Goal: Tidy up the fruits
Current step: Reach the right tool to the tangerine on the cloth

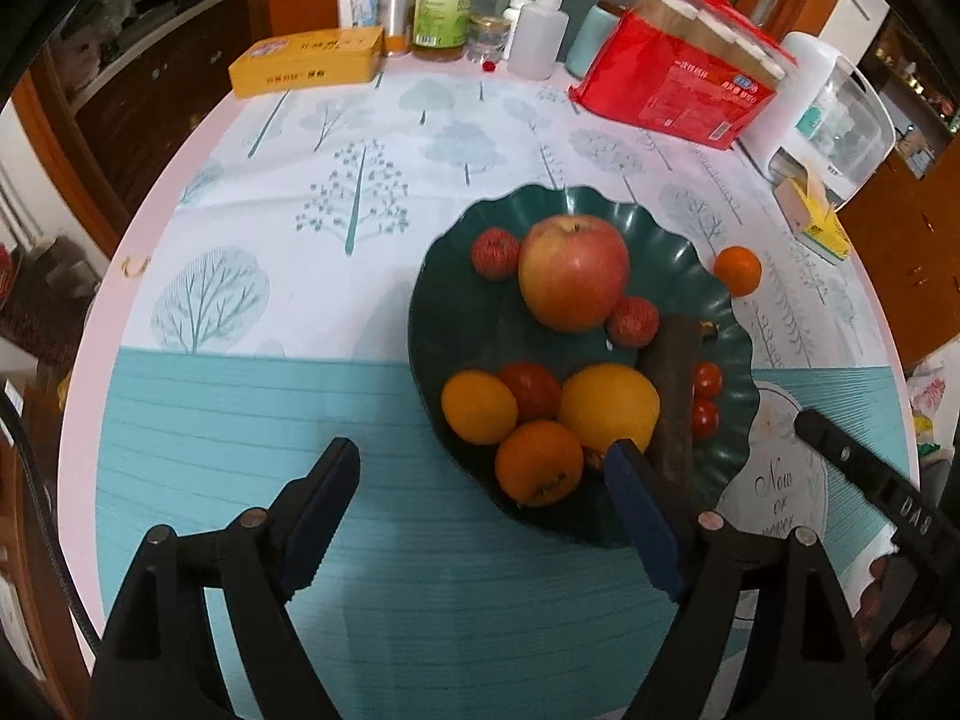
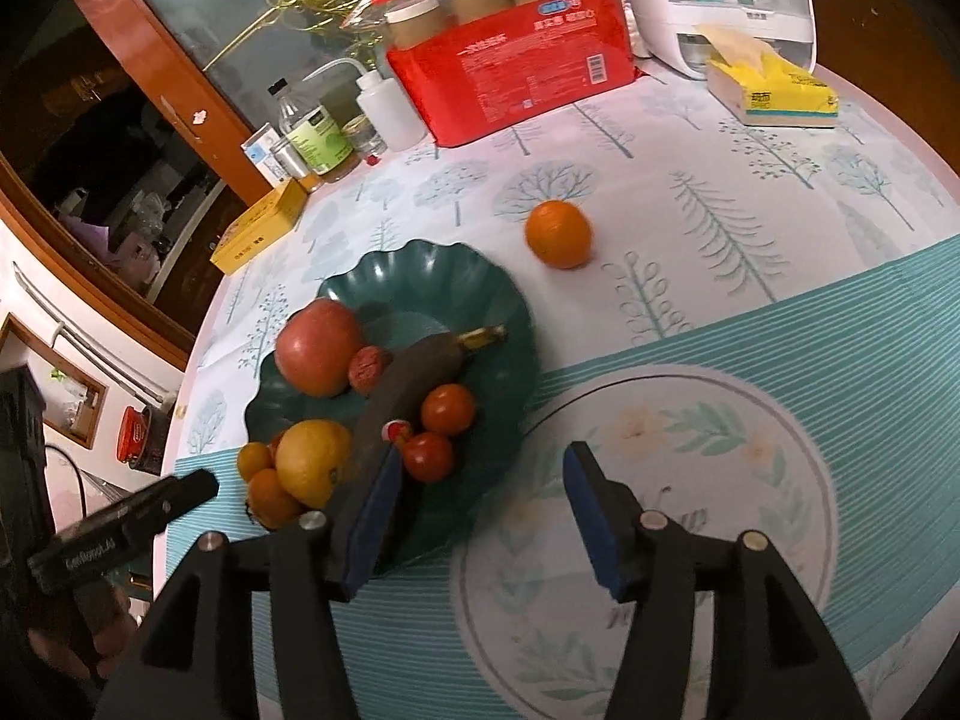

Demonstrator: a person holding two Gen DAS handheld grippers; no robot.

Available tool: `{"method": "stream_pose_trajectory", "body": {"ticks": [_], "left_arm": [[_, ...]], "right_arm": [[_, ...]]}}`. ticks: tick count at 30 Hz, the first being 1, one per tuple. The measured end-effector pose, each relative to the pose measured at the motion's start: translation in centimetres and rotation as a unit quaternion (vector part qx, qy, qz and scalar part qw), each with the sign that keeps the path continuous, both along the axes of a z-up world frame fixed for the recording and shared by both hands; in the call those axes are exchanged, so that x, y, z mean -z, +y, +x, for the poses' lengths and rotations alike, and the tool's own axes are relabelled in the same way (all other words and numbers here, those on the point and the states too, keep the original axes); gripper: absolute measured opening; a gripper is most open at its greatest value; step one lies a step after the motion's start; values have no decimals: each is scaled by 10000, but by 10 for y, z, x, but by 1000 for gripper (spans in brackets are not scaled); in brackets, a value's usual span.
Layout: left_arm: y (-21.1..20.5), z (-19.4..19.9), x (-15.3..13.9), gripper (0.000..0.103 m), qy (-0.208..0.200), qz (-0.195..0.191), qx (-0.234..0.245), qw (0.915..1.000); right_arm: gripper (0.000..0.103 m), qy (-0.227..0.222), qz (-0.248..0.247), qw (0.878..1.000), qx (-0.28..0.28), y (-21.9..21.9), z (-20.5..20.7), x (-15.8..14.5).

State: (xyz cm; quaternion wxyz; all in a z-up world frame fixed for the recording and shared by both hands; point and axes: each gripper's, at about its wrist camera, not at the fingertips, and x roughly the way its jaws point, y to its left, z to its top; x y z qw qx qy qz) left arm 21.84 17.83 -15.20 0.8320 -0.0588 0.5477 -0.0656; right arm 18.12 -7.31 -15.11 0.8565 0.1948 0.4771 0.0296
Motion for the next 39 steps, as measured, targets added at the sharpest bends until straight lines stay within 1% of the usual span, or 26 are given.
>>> {"method": "stream_pose_trajectory", "body": {"ticks": [8, 16, 23, 30, 39], "left_arm": [[-16, -14, 2, 83, 140, 31, -365, 9992], [-34, -25, -2, 84, 121, 137, -782, 9968], [-50, -27, -3, 84, 131, 276, -1045, 9941], [-64, -26, -3, 84, 118, 380, -1149, 9926], [-68, -28, 0, 84, 236, 533, -1310, 9897]], "right_arm": [[63, 77, -9, 9999, -131, -32, 21, -1], [63, -26, -157, 9981, -599, -55, 58, 0], [63, -129, -308, 9950, -938, -64, 94, 8], [63, -312, -342, 9920, -1174, -66, 121, 25], [63, -462, -227, 9896, -1345, -60, 139, 46]]}}
